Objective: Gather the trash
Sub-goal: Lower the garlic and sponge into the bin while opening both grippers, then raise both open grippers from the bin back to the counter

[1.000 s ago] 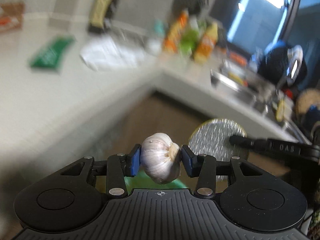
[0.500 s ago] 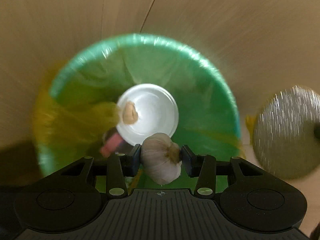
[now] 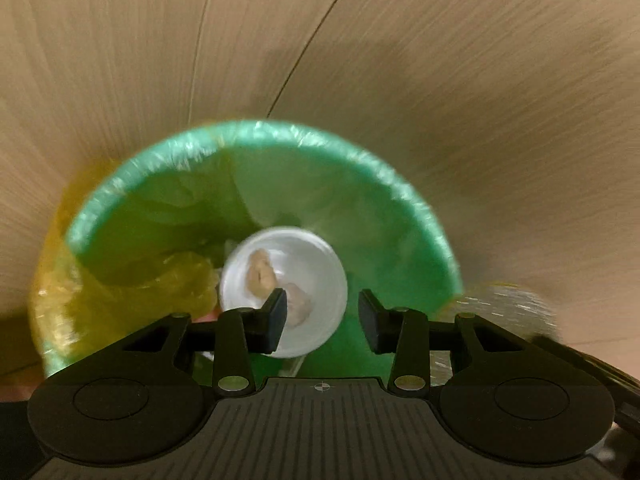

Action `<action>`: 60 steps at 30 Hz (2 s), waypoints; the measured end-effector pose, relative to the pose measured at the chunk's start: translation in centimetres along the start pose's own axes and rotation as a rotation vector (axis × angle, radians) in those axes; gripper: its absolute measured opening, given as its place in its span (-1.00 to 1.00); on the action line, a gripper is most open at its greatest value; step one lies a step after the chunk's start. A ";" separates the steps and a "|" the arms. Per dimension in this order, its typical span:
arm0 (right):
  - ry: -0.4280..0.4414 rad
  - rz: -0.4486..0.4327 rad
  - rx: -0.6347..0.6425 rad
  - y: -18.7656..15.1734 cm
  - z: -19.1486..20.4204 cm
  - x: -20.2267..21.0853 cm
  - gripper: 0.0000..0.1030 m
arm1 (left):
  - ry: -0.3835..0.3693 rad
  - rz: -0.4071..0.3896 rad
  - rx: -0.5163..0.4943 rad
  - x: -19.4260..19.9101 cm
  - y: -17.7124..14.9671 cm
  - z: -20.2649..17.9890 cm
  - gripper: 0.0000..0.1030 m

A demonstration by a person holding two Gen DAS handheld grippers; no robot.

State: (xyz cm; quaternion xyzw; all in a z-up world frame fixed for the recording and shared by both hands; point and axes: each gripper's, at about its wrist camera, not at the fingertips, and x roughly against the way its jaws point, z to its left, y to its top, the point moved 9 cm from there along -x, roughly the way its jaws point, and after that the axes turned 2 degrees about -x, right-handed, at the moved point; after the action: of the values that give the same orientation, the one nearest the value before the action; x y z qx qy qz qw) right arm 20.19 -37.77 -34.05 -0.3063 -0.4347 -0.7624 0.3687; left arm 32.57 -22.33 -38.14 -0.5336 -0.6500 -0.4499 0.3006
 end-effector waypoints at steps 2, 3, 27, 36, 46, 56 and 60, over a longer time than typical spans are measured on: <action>0.015 0.013 0.011 0.0 0.7 -0.7 -0.72 | -0.017 -0.024 -0.016 2.2 0.1 -0.4 -0.15; 0.021 0.018 0.018 -0.1 0.9 -1.0 -0.71 | -0.026 -0.038 -0.026 3.3 0.0 -0.5 -0.15; -0.126 -0.165 0.353 3.5 12.7 5.5 0.12 | -0.118 -0.438 -0.209 23.3 -2.1 -2.6 -0.15; -0.062 -0.437 0.614 8.4 27.7 13.2 0.65 | 0.050 -0.750 -0.265 38.6 0.1 -1.2 -0.15; 0.216 -0.316 0.646 9.6 45.1 10.5 0.84 | 0.323 -0.801 0.002 45.6 0.2 8.5 -0.15; 0.095 -0.247 0.627 9.7 51.2 2.5 0.81 | 0.339 -0.772 0.006 46.0 0.2 10.9 -0.15; 0.062 -0.234 0.628 9.7 51.3 1.5 0.44 | 0.311 -0.791 0.034 46.5 -0.2 12.0 -0.15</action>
State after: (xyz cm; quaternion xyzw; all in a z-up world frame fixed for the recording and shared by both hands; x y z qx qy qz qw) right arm 34.97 3.97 -6.38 -0.1026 -0.6692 -0.6373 0.3680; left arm 21.83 8.22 -2.67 -0.1637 -0.7588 -0.5950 0.2083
